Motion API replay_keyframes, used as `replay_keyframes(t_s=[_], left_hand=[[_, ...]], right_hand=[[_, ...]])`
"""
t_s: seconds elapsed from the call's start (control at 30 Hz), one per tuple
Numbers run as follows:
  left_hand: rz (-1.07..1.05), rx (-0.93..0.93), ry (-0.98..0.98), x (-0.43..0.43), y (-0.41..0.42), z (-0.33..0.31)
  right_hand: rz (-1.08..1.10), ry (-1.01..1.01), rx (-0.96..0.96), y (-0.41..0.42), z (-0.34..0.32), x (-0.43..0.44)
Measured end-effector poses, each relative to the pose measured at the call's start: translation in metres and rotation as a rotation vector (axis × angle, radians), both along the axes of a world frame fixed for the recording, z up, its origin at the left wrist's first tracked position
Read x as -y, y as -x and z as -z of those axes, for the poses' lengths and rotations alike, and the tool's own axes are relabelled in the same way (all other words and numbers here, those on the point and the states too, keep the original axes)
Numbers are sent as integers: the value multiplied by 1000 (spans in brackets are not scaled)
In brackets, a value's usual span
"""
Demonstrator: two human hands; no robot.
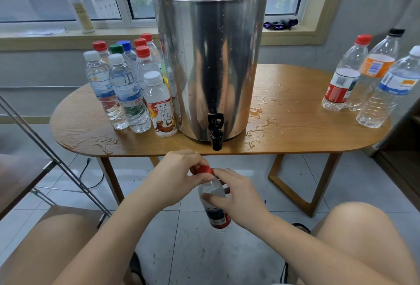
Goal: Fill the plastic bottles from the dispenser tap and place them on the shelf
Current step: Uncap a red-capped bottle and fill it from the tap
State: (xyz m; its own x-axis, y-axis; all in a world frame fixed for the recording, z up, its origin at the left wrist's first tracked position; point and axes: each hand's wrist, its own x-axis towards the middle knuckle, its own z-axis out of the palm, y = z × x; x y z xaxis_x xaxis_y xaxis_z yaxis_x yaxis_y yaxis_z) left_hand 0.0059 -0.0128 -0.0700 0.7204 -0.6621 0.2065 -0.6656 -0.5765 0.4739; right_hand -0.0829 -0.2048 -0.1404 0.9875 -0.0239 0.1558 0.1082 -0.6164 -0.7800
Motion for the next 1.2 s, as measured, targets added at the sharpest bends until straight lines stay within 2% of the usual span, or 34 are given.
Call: replay_keyframes(t_s=[0.23, 0.37, 0.53, 0.73, 0.9, 1.2], left_hand=[[47, -46, 57, 2, 4, 6], [6, -49, 193, -1, 7, 6], [-86, -190, 344, -18, 1, 6], [-98, -405, 252, -29, 1, 24], [-39, -447, 72, -12, 13, 45], [-64, -412, 201, 6, 31, 49]], right_hand=[[15, 0, 2, 1, 1, 4], [32, -39, 35, 3, -7, 5], [76, -50, 77, 4, -13, 12], [109, -108, 67, 8, -21, 17], [113, -158, 79, 13, -25, 18], [59, -216, 123, 21, -42, 10]])
